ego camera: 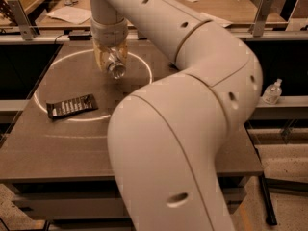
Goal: Place redbull can upright
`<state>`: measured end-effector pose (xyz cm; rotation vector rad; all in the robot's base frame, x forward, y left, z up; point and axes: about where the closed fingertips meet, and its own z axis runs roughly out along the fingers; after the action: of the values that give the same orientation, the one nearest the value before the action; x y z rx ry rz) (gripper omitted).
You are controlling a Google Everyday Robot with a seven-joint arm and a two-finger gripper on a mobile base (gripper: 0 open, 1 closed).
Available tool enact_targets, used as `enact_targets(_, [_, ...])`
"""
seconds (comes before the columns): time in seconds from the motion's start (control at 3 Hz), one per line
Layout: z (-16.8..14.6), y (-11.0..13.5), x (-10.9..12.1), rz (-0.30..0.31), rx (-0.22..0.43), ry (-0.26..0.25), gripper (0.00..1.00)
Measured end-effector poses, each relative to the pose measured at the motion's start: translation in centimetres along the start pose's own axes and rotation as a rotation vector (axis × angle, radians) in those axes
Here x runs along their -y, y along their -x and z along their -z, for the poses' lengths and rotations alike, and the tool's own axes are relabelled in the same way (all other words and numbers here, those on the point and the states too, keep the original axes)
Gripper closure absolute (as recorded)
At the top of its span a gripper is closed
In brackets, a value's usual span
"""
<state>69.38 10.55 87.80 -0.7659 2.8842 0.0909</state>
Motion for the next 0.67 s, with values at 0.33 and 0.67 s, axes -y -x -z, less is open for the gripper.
enact_targets(0.33, [4.4,-3.9,-1.1,0.049,0.100,0.097,1.00])
enact_targets(0.67, [7.4,-8.5,-3.2,0.156,0.240,0.248,1.00])
